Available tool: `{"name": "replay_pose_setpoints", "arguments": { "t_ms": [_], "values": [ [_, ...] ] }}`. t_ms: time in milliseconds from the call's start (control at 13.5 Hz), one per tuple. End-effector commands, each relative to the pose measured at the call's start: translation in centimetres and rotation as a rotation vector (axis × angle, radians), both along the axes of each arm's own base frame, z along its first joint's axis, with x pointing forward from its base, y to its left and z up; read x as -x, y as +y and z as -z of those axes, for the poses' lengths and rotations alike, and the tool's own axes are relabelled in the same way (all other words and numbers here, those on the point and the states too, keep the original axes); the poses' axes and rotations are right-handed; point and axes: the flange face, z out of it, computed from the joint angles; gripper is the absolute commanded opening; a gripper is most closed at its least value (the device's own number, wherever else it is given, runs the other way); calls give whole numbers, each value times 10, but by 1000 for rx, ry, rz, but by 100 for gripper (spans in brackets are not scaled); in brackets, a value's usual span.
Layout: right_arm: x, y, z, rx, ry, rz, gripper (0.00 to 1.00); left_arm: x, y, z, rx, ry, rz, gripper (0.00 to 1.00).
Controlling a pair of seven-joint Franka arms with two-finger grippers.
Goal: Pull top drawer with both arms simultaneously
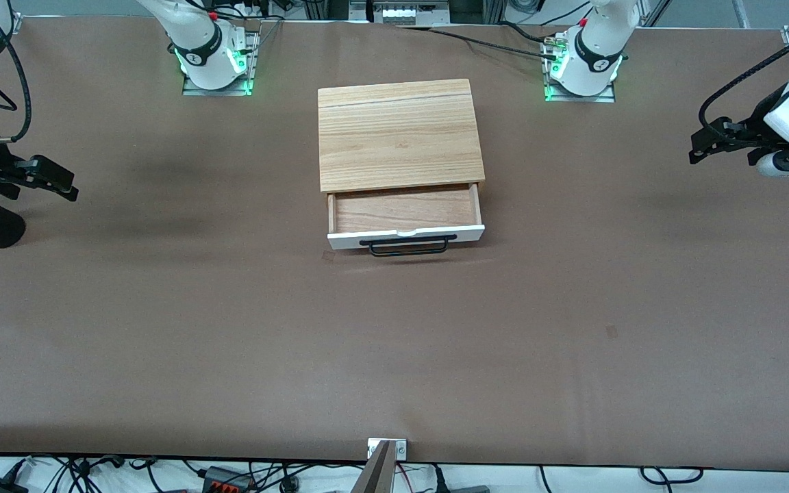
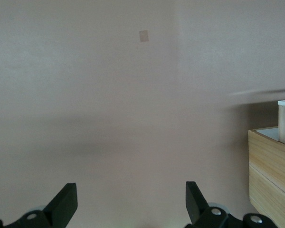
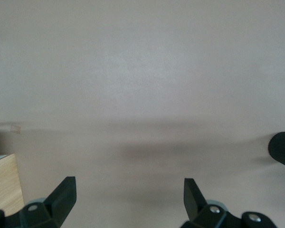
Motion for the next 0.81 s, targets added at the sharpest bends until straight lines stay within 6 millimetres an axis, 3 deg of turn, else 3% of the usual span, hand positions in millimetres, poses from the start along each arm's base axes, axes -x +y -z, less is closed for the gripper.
{"name": "replay_pose_setpoints", "arguments": {
  "t_ms": [0,148,739],
  "values": [
    [6,-3,-7,10,0,-11,100,-4,3,-4,16,-8,4,100],
    [8,-12,-7,8,8,4,100,-3,2,-5,16,-8,4,100],
    [14,-9,-10,8,14,-34,100,-2,11,-3,27,5,-4,100]
  ]
}}
